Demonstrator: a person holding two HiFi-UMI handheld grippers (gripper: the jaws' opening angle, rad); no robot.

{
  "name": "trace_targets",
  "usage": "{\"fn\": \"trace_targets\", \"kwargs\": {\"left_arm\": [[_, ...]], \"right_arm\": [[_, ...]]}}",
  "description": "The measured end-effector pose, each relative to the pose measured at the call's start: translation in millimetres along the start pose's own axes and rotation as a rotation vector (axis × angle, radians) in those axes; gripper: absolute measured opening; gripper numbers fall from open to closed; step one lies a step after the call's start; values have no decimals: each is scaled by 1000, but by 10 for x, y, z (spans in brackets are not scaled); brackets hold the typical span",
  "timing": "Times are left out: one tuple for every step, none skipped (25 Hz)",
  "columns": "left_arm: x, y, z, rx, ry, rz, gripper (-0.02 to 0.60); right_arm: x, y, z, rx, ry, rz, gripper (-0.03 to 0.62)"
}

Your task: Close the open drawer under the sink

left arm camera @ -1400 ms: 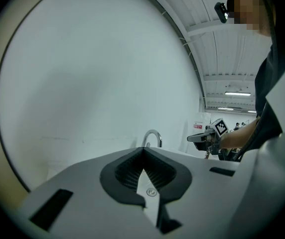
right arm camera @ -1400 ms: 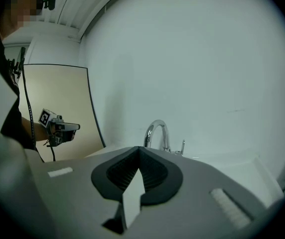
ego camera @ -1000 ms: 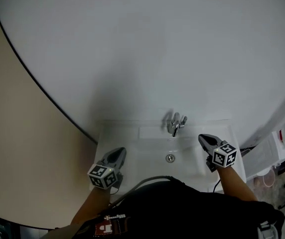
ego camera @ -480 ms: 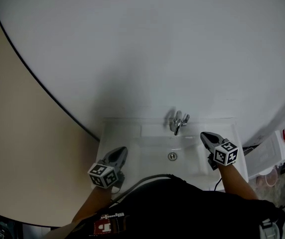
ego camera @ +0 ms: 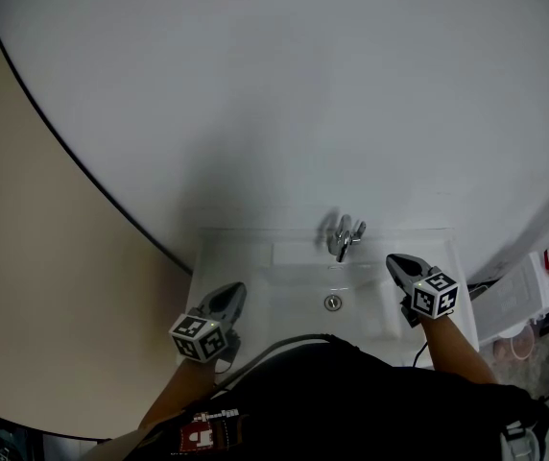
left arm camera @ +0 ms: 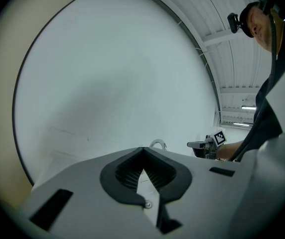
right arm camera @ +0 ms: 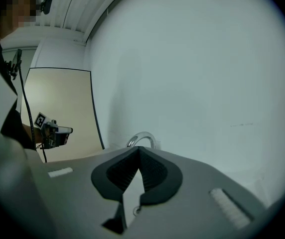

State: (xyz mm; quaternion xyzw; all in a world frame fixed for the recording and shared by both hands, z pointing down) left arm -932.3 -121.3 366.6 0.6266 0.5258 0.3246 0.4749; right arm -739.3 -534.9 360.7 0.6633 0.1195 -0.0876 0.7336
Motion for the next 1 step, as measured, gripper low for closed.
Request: {"fn": "trace_targets", "kwargs": {"left_arm": [[-8,4,-3,0,-1,1,0]], "right_arm": [[0,0,13,0,1,1,0]]}}
Point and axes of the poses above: the fingertips, and each gripper's own axes: x backward along the fingers, z to its right, y out of its underside, the point moved 9 cm from there along x, backward along the fingers, and after that the axes turned 8 degrees about y, right-handed, at the moved point
